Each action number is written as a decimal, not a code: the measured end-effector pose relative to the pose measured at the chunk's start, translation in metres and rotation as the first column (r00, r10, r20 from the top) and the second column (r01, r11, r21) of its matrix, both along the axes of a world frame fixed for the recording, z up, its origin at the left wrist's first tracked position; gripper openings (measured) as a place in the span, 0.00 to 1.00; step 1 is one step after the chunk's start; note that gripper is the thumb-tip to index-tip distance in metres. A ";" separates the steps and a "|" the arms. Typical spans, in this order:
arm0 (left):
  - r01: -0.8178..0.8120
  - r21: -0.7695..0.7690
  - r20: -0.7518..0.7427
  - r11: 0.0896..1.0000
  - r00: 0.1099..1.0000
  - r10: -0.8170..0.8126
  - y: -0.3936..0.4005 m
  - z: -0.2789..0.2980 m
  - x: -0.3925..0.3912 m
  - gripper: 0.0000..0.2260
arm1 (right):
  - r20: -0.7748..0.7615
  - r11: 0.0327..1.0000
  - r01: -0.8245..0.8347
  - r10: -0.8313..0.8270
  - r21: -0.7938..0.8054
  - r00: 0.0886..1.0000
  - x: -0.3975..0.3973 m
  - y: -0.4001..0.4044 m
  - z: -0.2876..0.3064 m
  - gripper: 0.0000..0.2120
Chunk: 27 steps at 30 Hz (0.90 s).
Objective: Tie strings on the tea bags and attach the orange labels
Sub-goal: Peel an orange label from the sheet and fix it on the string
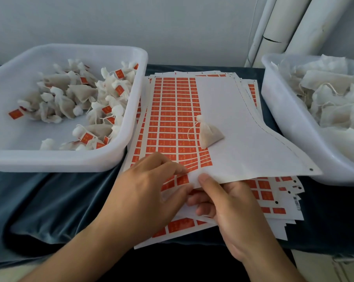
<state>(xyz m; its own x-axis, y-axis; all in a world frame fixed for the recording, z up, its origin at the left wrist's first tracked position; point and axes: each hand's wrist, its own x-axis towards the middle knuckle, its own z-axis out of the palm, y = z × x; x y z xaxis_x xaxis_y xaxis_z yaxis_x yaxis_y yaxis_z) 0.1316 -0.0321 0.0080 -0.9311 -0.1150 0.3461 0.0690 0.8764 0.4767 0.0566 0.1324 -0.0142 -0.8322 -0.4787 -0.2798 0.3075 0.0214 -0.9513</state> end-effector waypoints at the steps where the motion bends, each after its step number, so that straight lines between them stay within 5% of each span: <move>1: -0.001 -0.018 -0.007 1.000 1.000 0.000 0.000 0.000 0.000 0.14 | -0.007 1.000 0.001 -0.001 -0.009 1.000 0.001 0.000 -0.001 0.18; 8: 0.018 -0.181 -0.012 0.983 1.000 -0.020 0.001 0.004 0.003 0.12 | -0.077 1.000 0.001 0.000 0.009 0.997 0.001 0.000 -0.005 0.19; 17: -0.050 0.087 0.052 0.995 0.998 0.045 0.000 0.002 -0.002 0.11 | -0.126 0.997 -0.038 0.045 0.063 0.991 0.002 0.000 -0.008 0.19; 27: -0.080 0.109 0.063 0.991 0.995 0.073 0.000 0.001 -0.001 0.11 | -0.115 0.998 -0.027 0.034 0.061 0.993 0.004 0.000 -0.005 0.21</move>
